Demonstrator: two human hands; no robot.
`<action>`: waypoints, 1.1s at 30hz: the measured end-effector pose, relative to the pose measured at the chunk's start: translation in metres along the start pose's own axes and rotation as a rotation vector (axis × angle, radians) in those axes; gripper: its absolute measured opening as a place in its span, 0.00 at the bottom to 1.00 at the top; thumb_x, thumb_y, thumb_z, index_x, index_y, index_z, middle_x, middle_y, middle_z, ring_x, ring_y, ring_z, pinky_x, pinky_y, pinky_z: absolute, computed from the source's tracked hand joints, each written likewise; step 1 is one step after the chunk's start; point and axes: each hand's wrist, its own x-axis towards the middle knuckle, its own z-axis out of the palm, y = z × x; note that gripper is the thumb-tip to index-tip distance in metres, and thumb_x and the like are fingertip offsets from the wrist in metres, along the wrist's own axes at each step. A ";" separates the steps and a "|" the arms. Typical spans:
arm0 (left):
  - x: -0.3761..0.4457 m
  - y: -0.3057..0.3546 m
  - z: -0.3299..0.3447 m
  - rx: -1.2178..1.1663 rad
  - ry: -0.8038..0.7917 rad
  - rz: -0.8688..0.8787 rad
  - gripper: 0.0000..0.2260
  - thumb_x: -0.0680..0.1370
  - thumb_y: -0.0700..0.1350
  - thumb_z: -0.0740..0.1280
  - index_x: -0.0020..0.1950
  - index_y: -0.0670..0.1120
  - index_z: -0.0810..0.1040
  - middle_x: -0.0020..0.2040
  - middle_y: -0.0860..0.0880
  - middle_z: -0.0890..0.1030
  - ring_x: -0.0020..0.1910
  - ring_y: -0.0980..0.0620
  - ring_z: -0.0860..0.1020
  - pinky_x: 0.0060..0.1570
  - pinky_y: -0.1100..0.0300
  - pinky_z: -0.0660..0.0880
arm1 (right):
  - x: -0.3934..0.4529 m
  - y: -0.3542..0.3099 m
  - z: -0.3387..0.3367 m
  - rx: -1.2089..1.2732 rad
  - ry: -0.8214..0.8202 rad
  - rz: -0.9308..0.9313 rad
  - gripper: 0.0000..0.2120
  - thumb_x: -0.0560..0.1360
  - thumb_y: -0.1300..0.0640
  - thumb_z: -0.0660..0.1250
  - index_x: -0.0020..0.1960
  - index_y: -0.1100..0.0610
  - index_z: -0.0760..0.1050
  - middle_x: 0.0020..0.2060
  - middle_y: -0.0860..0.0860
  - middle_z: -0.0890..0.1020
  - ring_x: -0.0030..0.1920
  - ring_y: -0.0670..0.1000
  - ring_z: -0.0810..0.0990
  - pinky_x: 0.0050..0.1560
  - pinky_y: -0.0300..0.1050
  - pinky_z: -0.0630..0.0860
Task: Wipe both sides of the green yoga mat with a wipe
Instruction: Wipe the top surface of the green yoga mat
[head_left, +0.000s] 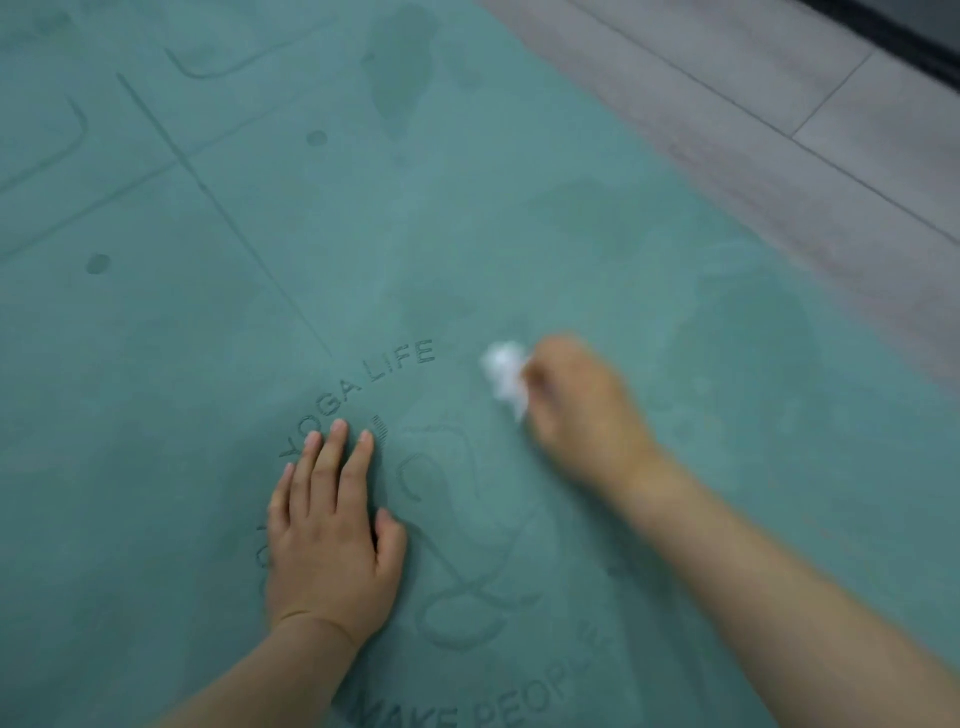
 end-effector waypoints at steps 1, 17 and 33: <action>0.001 0.000 0.000 -0.002 0.004 0.000 0.30 0.73 0.51 0.54 0.75 0.43 0.67 0.76 0.43 0.66 0.77 0.44 0.59 0.76 0.54 0.44 | -0.030 -0.028 0.004 0.082 -0.255 -0.253 0.08 0.75 0.57 0.68 0.39 0.58 0.72 0.35 0.55 0.74 0.35 0.56 0.71 0.34 0.48 0.70; 0.001 0.000 0.001 0.014 0.008 -0.003 0.30 0.73 0.51 0.54 0.75 0.44 0.67 0.77 0.43 0.65 0.77 0.45 0.58 0.75 0.54 0.43 | -0.026 0.027 -0.021 -0.105 0.015 0.069 0.04 0.73 0.59 0.64 0.40 0.59 0.72 0.39 0.56 0.75 0.39 0.58 0.74 0.40 0.50 0.71; -0.001 -0.002 0.004 0.011 0.031 0.000 0.30 0.74 0.52 0.53 0.76 0.44 0.66 0.77 0.44 0.64 0.77 0.44 0.57 0.75 0.52 0.46 | 0.038 0.135 -0.077 -0.311 0.382 0.613 0.21 0.76 0.46 0.59 0.38 0.63 0.76 0.34 0.63 0.75 0.38 0.58 0.76 0.42 0.54 0.70</action>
